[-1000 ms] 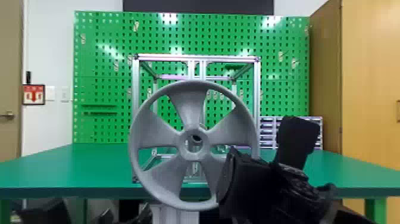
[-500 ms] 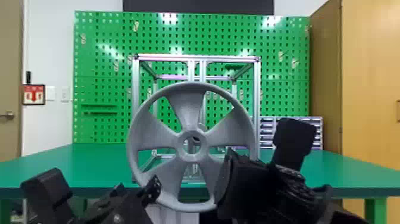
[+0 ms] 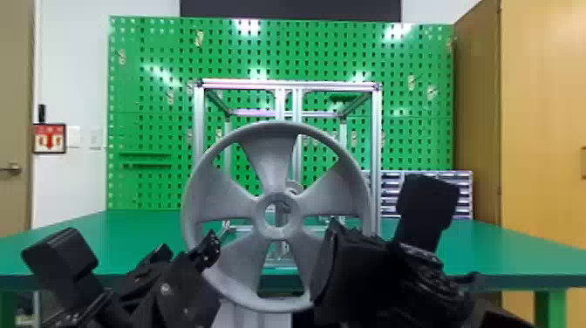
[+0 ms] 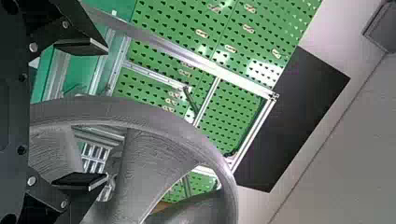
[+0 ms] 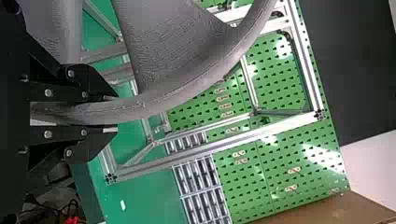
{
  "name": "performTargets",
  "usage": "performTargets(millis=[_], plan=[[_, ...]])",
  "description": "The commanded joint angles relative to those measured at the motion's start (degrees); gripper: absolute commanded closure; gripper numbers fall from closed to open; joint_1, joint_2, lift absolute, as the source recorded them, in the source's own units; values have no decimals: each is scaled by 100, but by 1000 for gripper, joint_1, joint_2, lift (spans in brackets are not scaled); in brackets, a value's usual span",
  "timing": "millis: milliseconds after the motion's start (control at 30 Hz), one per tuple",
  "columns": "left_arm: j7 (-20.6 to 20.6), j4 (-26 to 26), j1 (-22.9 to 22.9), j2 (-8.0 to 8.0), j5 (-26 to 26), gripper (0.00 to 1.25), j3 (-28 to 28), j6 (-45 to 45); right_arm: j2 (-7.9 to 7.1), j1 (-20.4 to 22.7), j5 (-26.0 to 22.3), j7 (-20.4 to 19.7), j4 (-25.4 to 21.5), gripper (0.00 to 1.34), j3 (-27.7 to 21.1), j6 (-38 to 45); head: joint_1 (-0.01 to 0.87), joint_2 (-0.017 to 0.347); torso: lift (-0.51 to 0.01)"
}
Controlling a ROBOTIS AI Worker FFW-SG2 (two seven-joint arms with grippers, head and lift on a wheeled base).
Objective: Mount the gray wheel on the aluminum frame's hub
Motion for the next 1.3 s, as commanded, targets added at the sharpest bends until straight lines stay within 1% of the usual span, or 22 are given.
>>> performTargets(millis=[0, 167, 367, 533, 633, 800, 967, 1100, 1200, 1267], plan=[[-65, 224, -154, -39, 26, 308, -65, -124, -1, 3, -7, 0, 0, 1326, 42, -10, -5, 6, -499], [-83, 382, -268, -66, -1, 314, -83, -204, -10, 3, -16, 0, 0, 1326, 50, -18, -5, 6, -499], [-83, 611, -365, -101, 35, 407, -65, -204, -18, 12, -16, 0, 0, 1326, 68, -54, -5, 6, -499], [-83, 681, -400, -110, 26, 430, -65, -204, -18, 12, -16, 9, 0, 1326, 86, -98, -5, 6, -499], [-83, 725, -435, -119, 43, 478, -65, -204, -27, 12, -16, 9, 0, 1326, 103, -115, -5, 6, -499], [-83, 734, -462, -119, 87, 598, -109, -204, -27, 21, 2, 35, 0, 1326, 112, -141, -5, 6, -499], [-83, 734, -470, -127, 78, 665, -153, -212, -27, 21, 28, 53, 0, 1326, 130, -150, -5, 6, -499], [-83, 734, -470, -127, 70, 682, -162, -265, -36, 29, 72, 62, 0, 1326, 147, -150, -5, 6, -499], [-83, 725, -479, -127, 52, 757, -162, -300, -36, 38, 89, 70, 0, 1326, 147, -159, -5, 6, -499], [-91, 725, -488, -127, 43, 769, -162, -309, -36, 38, 98, 70, 0, 1326, 147, -159, -5, 6, -499]])
